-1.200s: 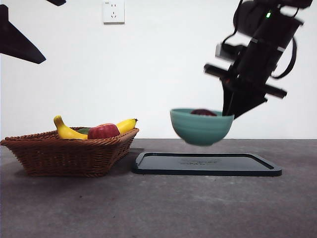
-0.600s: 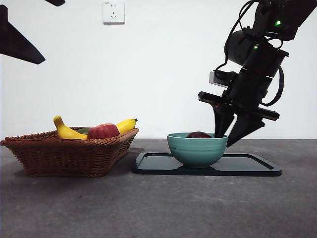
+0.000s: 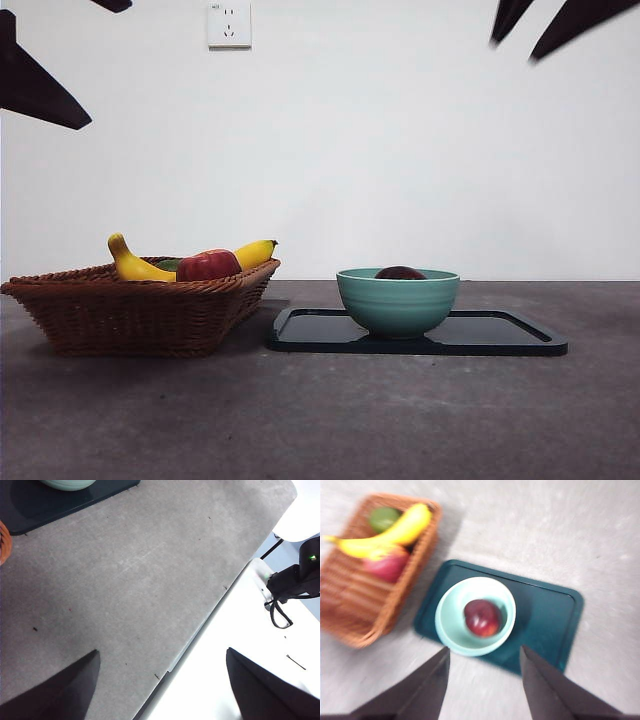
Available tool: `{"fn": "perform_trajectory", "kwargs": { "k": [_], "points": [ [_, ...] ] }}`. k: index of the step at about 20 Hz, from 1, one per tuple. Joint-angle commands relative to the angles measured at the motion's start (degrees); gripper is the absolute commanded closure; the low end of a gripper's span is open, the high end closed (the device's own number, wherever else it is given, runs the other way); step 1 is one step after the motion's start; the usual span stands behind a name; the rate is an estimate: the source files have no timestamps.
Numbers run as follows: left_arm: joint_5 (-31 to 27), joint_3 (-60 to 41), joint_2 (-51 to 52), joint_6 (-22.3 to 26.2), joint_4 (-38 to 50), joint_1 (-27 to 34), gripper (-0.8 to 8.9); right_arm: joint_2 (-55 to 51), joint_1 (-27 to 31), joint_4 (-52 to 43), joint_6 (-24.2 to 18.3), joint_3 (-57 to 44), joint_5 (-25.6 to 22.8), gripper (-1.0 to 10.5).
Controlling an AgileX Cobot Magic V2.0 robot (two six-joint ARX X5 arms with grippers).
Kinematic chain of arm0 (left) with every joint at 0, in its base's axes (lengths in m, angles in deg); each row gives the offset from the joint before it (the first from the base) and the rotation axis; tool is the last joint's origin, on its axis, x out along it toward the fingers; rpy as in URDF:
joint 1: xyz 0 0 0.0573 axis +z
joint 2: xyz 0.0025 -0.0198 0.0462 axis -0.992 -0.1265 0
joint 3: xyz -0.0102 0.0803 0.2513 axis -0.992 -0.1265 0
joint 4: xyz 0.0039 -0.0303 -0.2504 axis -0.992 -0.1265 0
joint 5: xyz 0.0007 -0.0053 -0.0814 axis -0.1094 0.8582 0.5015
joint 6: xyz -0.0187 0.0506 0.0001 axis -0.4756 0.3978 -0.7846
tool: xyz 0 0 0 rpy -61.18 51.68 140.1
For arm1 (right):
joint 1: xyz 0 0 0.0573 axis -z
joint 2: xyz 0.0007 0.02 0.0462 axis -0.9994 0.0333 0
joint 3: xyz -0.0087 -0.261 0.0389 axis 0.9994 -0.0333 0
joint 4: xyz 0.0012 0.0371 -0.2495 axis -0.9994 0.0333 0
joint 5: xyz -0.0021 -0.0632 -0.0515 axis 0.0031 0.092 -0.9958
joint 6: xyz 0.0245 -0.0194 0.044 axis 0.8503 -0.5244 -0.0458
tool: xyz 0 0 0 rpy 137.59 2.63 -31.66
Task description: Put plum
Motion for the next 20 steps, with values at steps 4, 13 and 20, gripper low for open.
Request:
{"fn": "perform_trajectory", "kwargs": {
  "k": [4, 13, 20],
  "points": [
    [0.2, 0.6, -0.3, 0.3, 0.5, -0.3, 4.10, -12.8, -1.1, 5.2, -1.8, -4.1, 0.2, 7.2],
    [0.2, 0.6, -0.3, 0.3, 0.5, -0.4, 4.10, -33.0, -2.2, 4.9, 0.3, -26.3, 9.3, 7.2],
    [0.2, 0.6, -0.3, 0.3, 0.5, -0.3, 4.10, -37.5, -2.2, 5.0, 1.2, -30.8, 10.7, 7.2]
  ]
}}
